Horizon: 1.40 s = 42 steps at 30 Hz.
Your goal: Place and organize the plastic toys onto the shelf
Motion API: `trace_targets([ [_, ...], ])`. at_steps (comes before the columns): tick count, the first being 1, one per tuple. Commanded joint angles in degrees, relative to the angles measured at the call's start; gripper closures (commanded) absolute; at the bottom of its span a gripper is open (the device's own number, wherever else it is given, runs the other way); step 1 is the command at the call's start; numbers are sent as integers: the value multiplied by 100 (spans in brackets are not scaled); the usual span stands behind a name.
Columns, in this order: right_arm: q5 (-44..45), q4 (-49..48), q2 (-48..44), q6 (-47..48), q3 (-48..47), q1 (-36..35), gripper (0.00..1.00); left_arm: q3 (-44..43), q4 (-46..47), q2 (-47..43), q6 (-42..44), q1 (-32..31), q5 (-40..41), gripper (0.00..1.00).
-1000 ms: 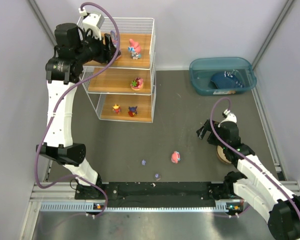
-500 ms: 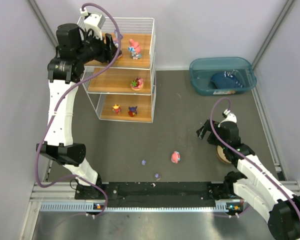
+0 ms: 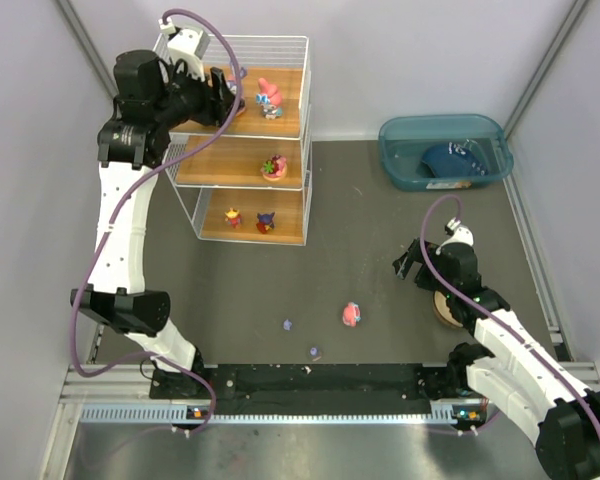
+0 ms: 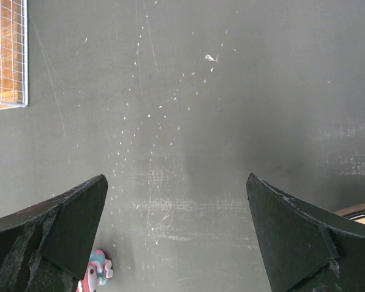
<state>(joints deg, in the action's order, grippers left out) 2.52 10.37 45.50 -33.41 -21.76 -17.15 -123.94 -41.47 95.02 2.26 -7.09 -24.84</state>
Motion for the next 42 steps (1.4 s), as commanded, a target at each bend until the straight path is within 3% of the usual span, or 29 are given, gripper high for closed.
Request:
trace_targets([
  [1, 55, -106, -6, 71, -197, -34, 1, 309, -256, -115, -41, 41, 49, 54],
  [27, 38, -97, -58, 80, -197, -43, 1, 994, -89, -581, -464, 76, -320, 52],
  [32, 20, -88, -50, 80, -206, -34, 1, 1065, -89, -581, -464, 85, -250, 46],
  [33, 20, -88, -50, 80, -197, -43, 1, 1065, -80, -581, -481, 85, -223, 39],
  [35, 20, -88, -58, 89, -197, -43, 1, 1065, -89, -581, -481, 103, -232, 34],
  [42, 38, -88, -50, 89, -197, -43, 1, 1056, -71, -608, -472, 129, -232, 32],
])
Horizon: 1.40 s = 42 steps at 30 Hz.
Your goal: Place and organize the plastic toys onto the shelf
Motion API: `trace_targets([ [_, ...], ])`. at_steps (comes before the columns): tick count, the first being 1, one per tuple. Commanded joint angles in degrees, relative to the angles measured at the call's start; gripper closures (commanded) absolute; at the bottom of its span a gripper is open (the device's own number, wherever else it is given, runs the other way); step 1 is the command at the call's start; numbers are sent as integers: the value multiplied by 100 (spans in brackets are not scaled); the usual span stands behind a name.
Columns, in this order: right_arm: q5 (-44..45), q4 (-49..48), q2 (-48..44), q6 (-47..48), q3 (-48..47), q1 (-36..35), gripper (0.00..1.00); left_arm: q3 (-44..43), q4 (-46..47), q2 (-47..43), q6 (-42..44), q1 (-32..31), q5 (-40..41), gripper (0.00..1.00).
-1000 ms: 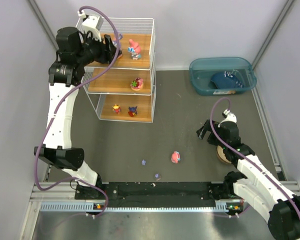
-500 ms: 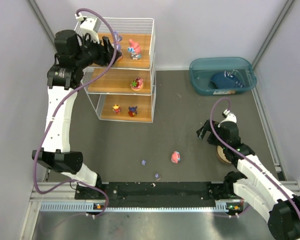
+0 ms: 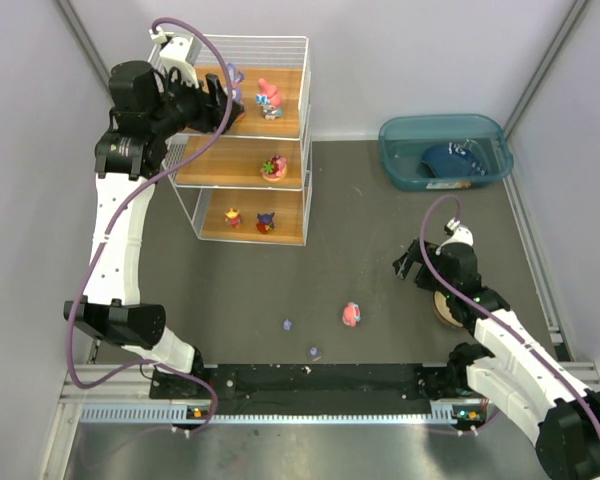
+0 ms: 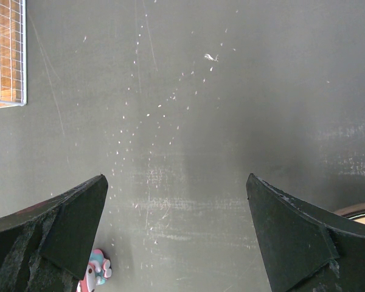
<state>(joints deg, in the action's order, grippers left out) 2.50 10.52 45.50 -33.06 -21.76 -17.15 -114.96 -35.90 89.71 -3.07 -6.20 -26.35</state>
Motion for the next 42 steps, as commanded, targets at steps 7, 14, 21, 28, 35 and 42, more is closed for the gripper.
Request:
trace_targets([
  [7, 40, -103, -41, 45, -197, -43, 1, 158, -576, -86, 17, 48, -116, 29],
  [14, 40, -86, -41, 54, -188, -43, 1, 140, -550, -94, 8, 75, -134, 25],
  [21, 40, -86, -41, 45, -188, -34, 1, 97, -523, -156, -27, 110, -116, 20],
  [28, 49, -86, -41, 45, -197, -43, 1, 61, -479, -252, -71, 154, -63, 15],
  [35, 40, -77, -23, 54, -197, -43, 1, 61, -409, -463, -115, 198, -28, 11],
  [42, 66, -77, -23, 36, -188, -43, 1, 227, -444, -911, -132, 207, 7, 9],
])
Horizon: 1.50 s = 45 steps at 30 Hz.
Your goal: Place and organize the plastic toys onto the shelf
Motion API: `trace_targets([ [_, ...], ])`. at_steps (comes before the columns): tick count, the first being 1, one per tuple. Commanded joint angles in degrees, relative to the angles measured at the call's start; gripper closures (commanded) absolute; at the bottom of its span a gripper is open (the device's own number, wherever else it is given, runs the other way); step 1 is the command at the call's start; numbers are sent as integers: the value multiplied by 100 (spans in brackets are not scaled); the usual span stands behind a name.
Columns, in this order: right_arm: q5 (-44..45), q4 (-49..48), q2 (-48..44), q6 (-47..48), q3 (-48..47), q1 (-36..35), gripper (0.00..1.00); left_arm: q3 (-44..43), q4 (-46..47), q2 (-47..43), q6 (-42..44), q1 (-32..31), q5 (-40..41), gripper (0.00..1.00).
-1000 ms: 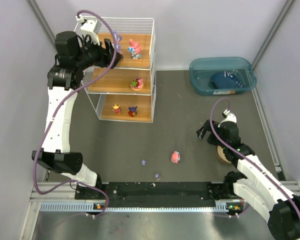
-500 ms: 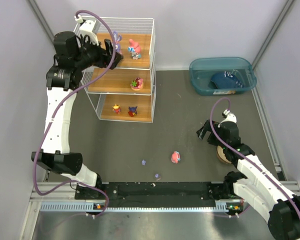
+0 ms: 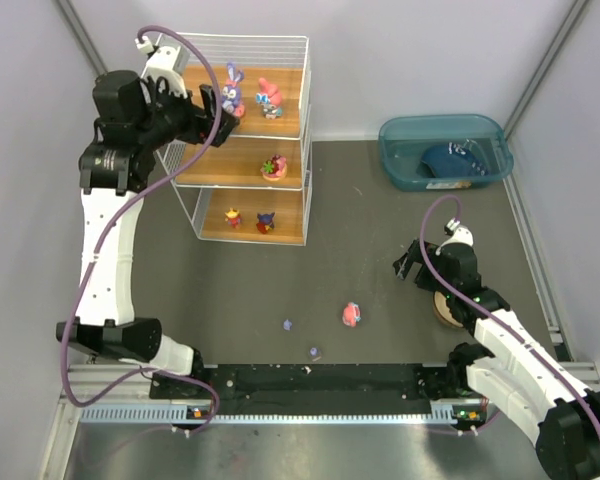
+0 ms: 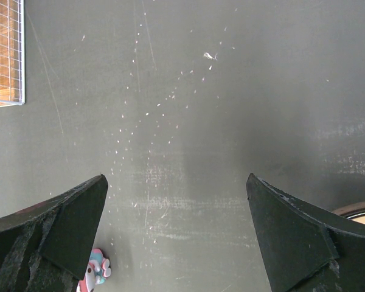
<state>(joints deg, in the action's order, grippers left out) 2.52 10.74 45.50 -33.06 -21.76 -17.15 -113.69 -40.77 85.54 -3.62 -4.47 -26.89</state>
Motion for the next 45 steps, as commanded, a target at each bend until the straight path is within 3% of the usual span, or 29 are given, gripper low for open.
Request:
trace_targets([
  [1, 55, -107, -32, 36, -188, -43, 1, 162, 78, -581, -86, 34, 131, 9],
  [10, 55, -81, -23, 19, -206, -43, 1, 1321, 394, -1890, -367, 34, 483, 4],
  [18, 82, -81, -23, -130, -180, -43, 1, 3983, 1290, -3841, -1255, 34, 55, 1],
  [23, 20, -116, -23, -140, -145, -43, 1, 5424, 1344, -4947, -1291, 25, -105, 1],
  [28, -68, -195, 64, -174, -109, -52, 1, 6480, 1405, -5547, -1448, 16, -711, 1],
  [34, -226, -345, 179, -236, -30, -43, 2, 7492, 1862, -6049, -1685, -238, -642, 1],
  [37, -365, -415, 214, -236, 5, -43, 3, 7922, 2161, -6093, -1782, -703, -256, 1],
  [40, -349, -415, 214, -227, 40, -43, 3, 8221, 2643, -5979, -1774, -1589, 446, 1],
  [43, -358, -415, 197, -219, 49, -43, 3, 8424, 3169, -5594, -1695, -3054, 1246, 1],
  [45, -428, -406, 188, -166, 23, -43, 3, 8486, 3452, -5347, -1651, -3523, 1606, 1],
])
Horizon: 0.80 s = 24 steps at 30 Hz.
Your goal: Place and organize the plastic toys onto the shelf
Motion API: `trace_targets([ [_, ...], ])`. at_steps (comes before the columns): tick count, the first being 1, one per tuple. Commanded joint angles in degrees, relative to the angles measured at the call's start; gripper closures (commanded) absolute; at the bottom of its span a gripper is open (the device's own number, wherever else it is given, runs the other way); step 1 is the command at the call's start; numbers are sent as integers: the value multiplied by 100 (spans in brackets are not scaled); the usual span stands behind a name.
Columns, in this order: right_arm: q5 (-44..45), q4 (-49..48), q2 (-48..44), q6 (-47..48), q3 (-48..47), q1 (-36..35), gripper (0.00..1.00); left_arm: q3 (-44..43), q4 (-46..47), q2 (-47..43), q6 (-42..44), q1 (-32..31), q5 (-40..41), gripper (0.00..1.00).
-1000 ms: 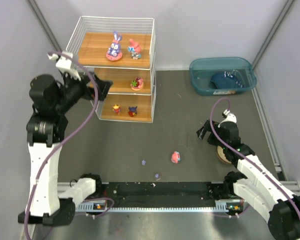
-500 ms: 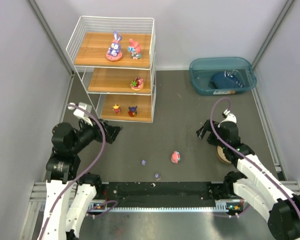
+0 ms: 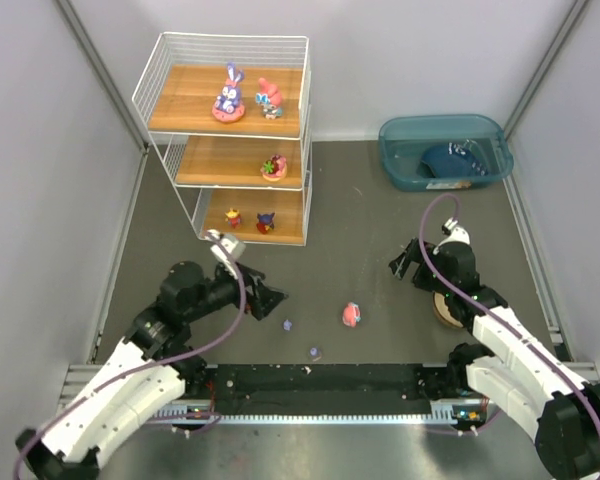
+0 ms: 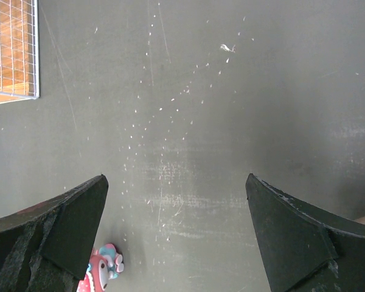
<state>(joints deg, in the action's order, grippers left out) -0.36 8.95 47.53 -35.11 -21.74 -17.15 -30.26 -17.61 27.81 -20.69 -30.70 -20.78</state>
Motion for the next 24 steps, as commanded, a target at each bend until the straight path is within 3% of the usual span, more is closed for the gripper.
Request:
trace_targets([
  [1, -175, -244, -7, 57, 20, -52, 3, 187, 1380, 644, 56, -1233, 1083, 1],
  [3, -367, -306, -33, 162, 29, -43, 5, 214, 1636, 874, 56, -1482, 1172, 1],
  [6, -674, -429, -33, 294, 55, -43, 17, 161, 1918, 1287, 56, -1755, 1260, 1],
  [9, -1018, -604, 98, 382, 117, -52, 43, 91, 2041, 1542, 47, -1931, 1374, 1],
  [10, -1132, -666, 221, 374, 143, -61, 58, 82, 2077, 1613, 30, -1983, 1392, 1],
  [13, -1387, -851, 546, 374, 117, -218, 81, 82, 2182, 1709, -40, -2054, 1410, 1],
  [16, -1344, -1079, 1020, 356, 12, -561, 99, 82, 2244, 1798, -76, -2115, 1445, 1],
  [24, -1475, -1633, 2040, 215, 55, -843, 100, 29, 2279, 2026, -137, -2195, 1559, 1],
])
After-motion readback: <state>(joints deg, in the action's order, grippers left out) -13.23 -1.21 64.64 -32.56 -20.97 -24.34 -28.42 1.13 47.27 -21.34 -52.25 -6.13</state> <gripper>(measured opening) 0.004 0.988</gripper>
